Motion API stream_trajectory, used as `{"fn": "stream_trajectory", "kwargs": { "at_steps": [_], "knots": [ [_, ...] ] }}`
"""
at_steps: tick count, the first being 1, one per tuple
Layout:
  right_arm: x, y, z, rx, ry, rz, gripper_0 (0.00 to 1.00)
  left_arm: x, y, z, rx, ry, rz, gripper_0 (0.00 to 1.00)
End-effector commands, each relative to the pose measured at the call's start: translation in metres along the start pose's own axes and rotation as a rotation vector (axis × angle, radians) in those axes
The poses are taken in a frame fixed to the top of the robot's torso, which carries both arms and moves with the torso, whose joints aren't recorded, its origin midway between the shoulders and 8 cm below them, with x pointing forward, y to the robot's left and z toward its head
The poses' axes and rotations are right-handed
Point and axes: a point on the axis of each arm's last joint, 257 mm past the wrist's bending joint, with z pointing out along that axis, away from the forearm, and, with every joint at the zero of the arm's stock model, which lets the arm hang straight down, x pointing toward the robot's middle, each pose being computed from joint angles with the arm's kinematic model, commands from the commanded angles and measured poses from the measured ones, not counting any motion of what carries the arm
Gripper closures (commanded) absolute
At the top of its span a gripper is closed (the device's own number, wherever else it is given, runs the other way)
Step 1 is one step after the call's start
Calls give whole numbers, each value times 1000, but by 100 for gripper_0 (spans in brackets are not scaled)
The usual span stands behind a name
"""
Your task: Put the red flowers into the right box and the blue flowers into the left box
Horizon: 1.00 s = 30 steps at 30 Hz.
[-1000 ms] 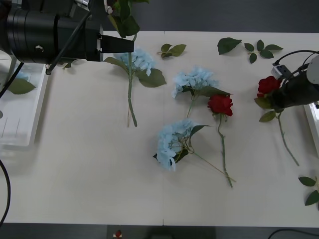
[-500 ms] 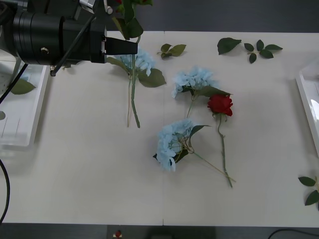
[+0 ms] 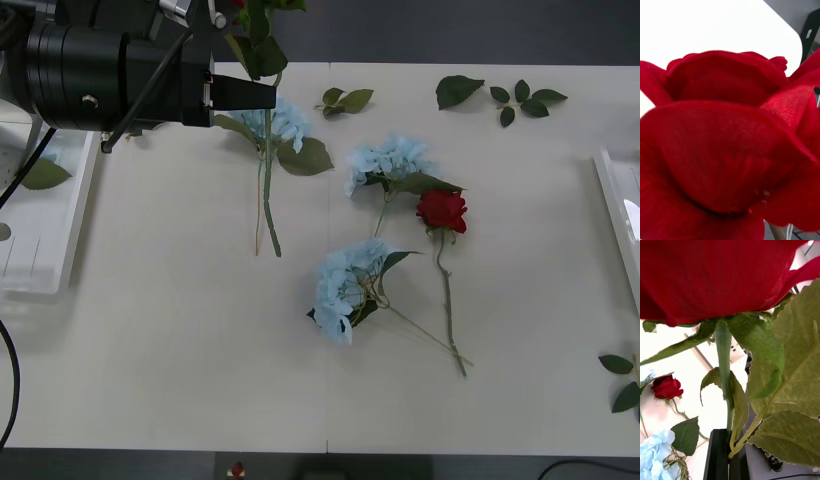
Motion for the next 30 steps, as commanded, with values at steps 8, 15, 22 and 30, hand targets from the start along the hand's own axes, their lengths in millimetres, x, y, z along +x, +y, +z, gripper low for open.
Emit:
{"fn": "stream_trajectory", "kwargs": {
  "at_steps": [8,15,22,30],
  "knots": [
    [18,5,31,61,-7,-22,100,-10,-9,0,18,-19,31,100],
    [30,-4,40,103,-9,-37,72,-10,-9,0,18,-19,31,100],
    [42,-6,43,98,8,-19,21,-10,-9,0,18,-19,31,100],
    [37,15,39,-11,-6,18,8,-10,-9,0,18,-19,31,100]
  ]
}}
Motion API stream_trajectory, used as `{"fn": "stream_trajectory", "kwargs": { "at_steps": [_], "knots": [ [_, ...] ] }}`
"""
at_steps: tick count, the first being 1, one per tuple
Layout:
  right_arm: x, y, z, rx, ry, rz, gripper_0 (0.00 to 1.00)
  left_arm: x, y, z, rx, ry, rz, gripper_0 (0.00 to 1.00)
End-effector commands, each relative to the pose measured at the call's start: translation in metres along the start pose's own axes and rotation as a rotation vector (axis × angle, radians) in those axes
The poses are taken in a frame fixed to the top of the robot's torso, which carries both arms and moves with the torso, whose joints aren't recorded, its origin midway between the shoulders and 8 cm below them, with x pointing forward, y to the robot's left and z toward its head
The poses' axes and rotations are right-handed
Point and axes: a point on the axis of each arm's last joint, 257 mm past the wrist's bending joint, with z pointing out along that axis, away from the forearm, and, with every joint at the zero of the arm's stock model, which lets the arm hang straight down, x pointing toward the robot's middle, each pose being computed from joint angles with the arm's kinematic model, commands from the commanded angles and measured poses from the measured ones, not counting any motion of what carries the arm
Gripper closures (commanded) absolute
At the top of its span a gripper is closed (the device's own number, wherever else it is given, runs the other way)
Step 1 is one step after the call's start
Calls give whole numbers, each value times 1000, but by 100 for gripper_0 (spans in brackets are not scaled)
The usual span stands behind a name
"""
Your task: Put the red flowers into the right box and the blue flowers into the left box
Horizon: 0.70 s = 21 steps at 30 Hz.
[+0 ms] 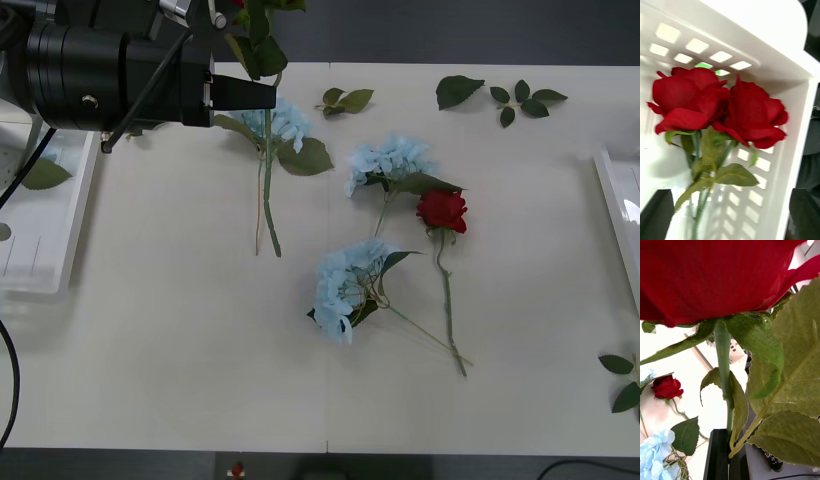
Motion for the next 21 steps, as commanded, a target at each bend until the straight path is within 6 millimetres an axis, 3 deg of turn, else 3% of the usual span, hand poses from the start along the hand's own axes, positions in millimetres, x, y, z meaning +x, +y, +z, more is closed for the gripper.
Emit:
{"fn": "stream_trajectory", "kwargs": {
  "at_steps": [1,6,11,13,21],
  "knots": [
    [-4,5,-10,-79,-5,-42,8,-10,-9,0,17,-19,31,100],
    [-19,26,-36,-239,-31,-62,7,-10,-9,0,17,-19,31,100],
    [-49,65,-83,-458,-115,-113,6,-10,-9,0,17,-19,31,100],
    [-69,91,-112,-579,-187,-131,6,-10,-9,0,17,-19,31,100],
    [-97,184,-203,-979,-437,-161,6,-10,-9,0,17,-19,31,100]
  ]
}}
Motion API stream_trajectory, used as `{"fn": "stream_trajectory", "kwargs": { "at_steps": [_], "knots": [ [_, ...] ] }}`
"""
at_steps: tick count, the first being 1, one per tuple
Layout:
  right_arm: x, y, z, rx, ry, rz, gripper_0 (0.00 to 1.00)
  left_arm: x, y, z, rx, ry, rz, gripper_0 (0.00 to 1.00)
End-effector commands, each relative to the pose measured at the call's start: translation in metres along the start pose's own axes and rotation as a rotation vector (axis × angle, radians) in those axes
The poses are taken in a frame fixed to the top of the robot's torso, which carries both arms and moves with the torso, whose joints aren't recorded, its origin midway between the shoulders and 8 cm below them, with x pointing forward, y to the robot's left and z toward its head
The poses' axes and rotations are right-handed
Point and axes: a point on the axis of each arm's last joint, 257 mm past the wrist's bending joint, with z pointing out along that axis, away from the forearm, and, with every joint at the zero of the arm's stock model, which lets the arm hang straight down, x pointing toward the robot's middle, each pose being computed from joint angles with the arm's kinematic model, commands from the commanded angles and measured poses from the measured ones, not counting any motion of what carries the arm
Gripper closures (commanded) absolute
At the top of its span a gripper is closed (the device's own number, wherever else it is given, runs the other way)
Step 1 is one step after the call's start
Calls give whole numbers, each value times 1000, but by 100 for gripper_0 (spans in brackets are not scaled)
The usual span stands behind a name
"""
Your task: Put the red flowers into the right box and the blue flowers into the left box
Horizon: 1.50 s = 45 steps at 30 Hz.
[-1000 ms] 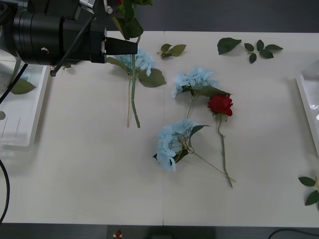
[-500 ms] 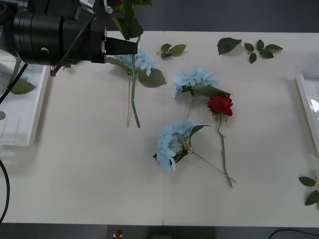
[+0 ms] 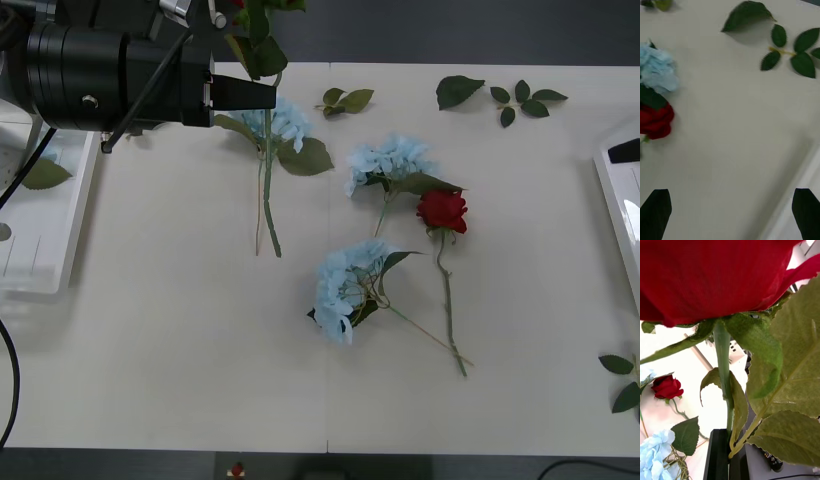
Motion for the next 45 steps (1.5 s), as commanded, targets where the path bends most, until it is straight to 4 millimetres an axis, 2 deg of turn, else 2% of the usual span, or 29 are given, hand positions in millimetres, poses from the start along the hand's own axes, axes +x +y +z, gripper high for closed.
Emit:
{"fn": "stream_trajectory", "kwargs": {
  "at_steps": [1,3,4,5,6,14,20,23,27,34,37,45],
  "knots": [
    [-11,45,-1,-122,-67,-140,6,-10,-10,0,17,-19,32,100],
    [-20,79,2,-205,-106,-185,6,-10,-10,0,17,-19,32,100],
    [-21,88,3,-227,-116,-197,6,-10,-10,0,17,-19,32,100],
    [-26,108,3,-276,-149,-217,6,-10,-10,0,17,-19,32,100],
    [-27,117,4,-299,-161,-216,6,-10,-10,0,17,-19,32,100],
    [-31,235,5,-573,-333,-60,6,-10,-10,0,17,-19,32,100],
    [-31,309,5,-714,-415,22,6,-10,-10,0,17,-19,32,100],
    [-38,341,8,-766,-458,34,6,-10,-10,0,17,-19,32,100],
    [-44,370,16,-808,-496,39,6,-10,-10,0,17,-19,32,100],
    [-51,403,29,-884,-535,103,6,-10,-10,0,17,-19,32,100],
    [-60,419,34,-912,-560,117,6,-10,-10,0,17,-19,32,100],
    [-91,445,60,-867,-644,89,7,-10,-10,0,17,-19,32,100]
  ]
}}
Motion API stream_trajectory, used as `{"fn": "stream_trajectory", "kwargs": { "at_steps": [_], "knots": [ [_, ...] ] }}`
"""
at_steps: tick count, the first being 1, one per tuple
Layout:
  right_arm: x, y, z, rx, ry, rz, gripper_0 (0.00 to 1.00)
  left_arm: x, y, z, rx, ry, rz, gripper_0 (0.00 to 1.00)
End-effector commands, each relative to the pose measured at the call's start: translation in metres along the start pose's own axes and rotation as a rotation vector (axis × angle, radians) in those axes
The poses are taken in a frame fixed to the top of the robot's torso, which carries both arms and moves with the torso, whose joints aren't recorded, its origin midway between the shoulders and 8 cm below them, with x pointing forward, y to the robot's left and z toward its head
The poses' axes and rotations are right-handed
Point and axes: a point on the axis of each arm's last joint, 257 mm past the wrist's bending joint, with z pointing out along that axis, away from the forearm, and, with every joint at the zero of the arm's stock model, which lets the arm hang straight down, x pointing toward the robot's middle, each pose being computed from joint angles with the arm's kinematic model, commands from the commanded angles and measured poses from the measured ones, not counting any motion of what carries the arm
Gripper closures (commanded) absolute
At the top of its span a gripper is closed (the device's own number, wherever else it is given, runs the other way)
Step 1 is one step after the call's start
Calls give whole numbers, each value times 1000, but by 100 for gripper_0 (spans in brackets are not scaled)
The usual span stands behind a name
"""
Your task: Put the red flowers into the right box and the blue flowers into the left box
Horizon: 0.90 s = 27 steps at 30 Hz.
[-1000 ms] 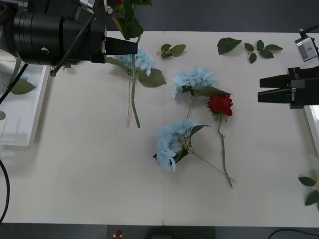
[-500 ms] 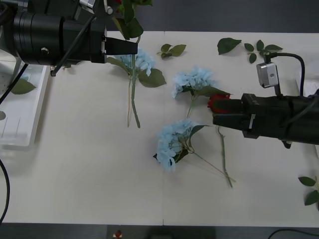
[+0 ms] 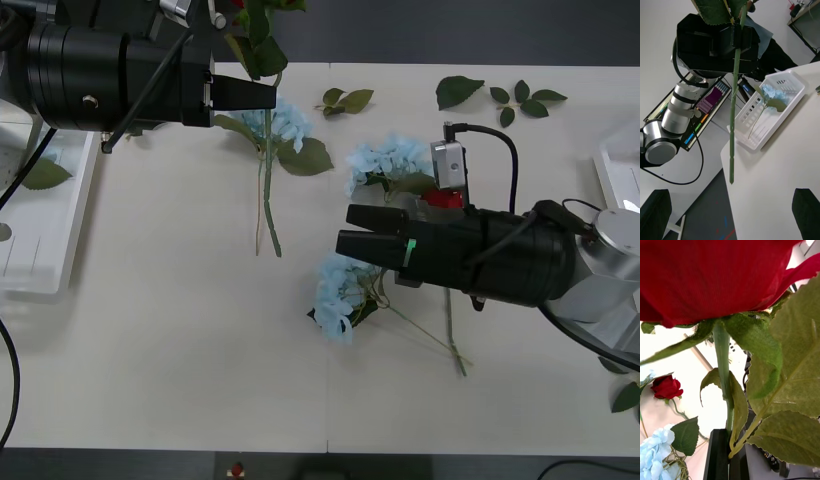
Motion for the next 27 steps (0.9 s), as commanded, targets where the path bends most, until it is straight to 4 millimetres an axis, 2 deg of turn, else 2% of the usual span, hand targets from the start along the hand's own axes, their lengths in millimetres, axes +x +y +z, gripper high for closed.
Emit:
{"fn": "stream_trajectory", "kwargs": {
  "at_steps": [1,10,13,18,23,27],
  "knots": [
    [-14,10,32,-37,-35,-58,6,-10,-10,0,17,-19,32,100],
    [-10,-9,89,-57,-21,-58,6,-10,-10,0,17,-19,32,100],
    [-5,-18,105,-49,-13,-62,6,-10,-10,0,17,-19,32,100],
    [-6,-19,125,-57,-13,-72,7,-10,-10,0,17,-19,32,100],
    [-10,-19,136,-64,-20,-68,20,-10,-10,0,17,-19,32,100],
    [-11,-16,137,-70,-20,-71,39,-10,-10,0,17,-19,32,100]
  ]
}}
